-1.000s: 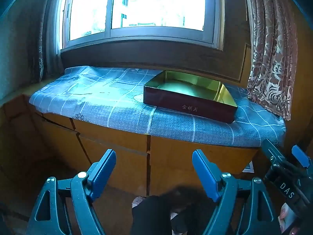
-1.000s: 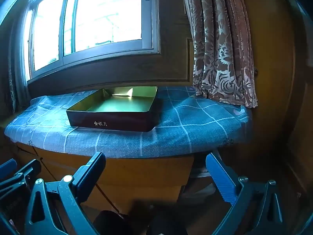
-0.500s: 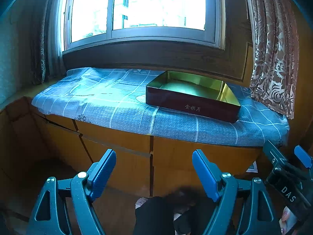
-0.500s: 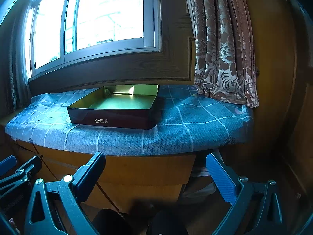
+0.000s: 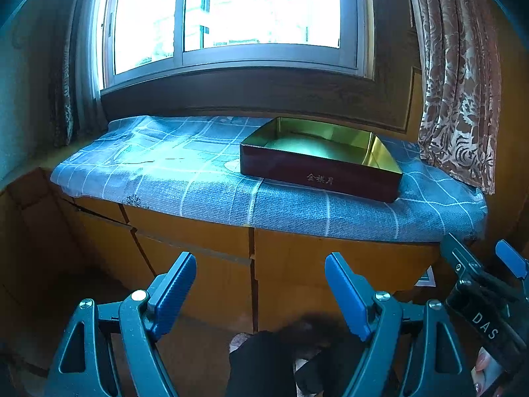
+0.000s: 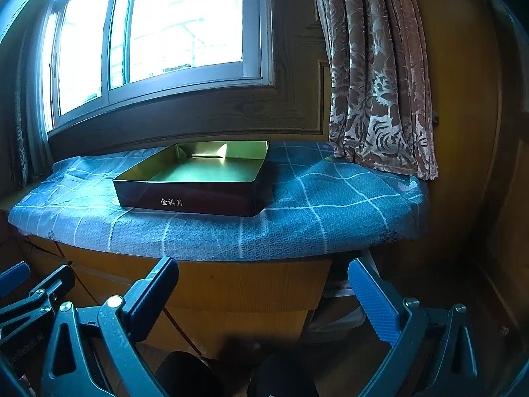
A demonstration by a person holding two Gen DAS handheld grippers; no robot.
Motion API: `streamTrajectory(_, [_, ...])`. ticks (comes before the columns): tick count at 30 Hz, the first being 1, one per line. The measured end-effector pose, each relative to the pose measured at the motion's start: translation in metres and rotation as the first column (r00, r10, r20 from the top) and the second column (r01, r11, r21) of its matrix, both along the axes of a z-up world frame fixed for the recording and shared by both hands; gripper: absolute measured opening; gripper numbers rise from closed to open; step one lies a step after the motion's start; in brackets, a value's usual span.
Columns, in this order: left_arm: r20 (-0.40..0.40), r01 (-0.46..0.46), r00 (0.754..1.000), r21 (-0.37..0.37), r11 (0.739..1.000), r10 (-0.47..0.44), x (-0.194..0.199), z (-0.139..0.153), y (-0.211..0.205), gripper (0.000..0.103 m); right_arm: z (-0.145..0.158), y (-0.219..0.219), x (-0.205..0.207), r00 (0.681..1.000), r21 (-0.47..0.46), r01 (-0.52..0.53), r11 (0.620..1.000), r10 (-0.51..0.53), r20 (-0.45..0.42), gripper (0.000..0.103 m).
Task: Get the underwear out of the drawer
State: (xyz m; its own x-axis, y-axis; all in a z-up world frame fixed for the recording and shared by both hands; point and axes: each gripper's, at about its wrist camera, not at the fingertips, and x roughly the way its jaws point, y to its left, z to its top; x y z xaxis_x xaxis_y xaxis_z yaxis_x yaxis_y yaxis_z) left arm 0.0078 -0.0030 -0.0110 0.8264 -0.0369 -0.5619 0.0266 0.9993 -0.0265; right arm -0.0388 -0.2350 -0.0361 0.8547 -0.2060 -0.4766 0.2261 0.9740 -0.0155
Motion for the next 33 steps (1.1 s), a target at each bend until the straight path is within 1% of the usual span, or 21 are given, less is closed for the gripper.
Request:
streamTrajectory(15, [0.012,-0.006,1.000,-0.001,1.000,0.006,0.0006,0.0024,0.0009,0.082,-0.0006,-0.0024,-0.0018,1.000,-0.002,0.005,1.000,-0.005,-0.002,0.103])
streamTrajectory(33, [0.002,0.003,1.000,-0.001,1.000,-0.003,0.0020,0.0006,-0.0005,0.082,-0.0013,-0.0032,-0.0012,1.000,-0.001,0.004,1.000,-0.004,-0.008,0.103])
